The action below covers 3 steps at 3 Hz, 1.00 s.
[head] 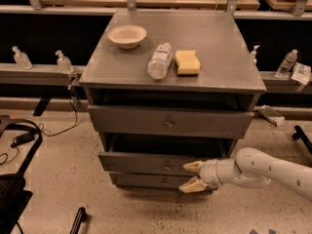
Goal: Open middle drawer
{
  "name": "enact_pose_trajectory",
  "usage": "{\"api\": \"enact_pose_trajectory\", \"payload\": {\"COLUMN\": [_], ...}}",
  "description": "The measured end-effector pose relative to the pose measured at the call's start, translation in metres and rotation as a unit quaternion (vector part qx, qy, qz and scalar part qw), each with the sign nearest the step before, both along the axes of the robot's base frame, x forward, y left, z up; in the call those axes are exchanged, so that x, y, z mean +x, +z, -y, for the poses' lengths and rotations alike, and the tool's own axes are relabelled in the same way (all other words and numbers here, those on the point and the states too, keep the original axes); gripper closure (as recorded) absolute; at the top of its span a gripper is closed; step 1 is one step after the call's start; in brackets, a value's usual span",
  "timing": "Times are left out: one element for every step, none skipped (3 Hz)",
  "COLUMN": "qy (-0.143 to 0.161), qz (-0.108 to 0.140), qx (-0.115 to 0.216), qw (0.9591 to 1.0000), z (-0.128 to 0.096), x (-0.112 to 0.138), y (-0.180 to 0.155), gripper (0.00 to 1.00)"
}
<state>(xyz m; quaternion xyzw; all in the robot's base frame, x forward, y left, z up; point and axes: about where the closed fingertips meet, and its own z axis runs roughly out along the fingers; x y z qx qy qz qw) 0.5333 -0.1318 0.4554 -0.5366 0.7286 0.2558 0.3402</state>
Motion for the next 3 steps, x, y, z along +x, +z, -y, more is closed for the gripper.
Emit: {"api": "enact_pose_trajectory", "payload": {"qy": [-0.005,-0.005,0.001], "qz": [0.004,0.021,0.036], "qx": [0.013,0.012,0.001], "qw": [0.9999,0.9997,0.9993], "z": [-0.002,0.0,0.003], "x": [-0.018,-0.025,-0.017], "y": [0.01,0.028,0.043], "gripper": [0.39,0.37,0.34]}}
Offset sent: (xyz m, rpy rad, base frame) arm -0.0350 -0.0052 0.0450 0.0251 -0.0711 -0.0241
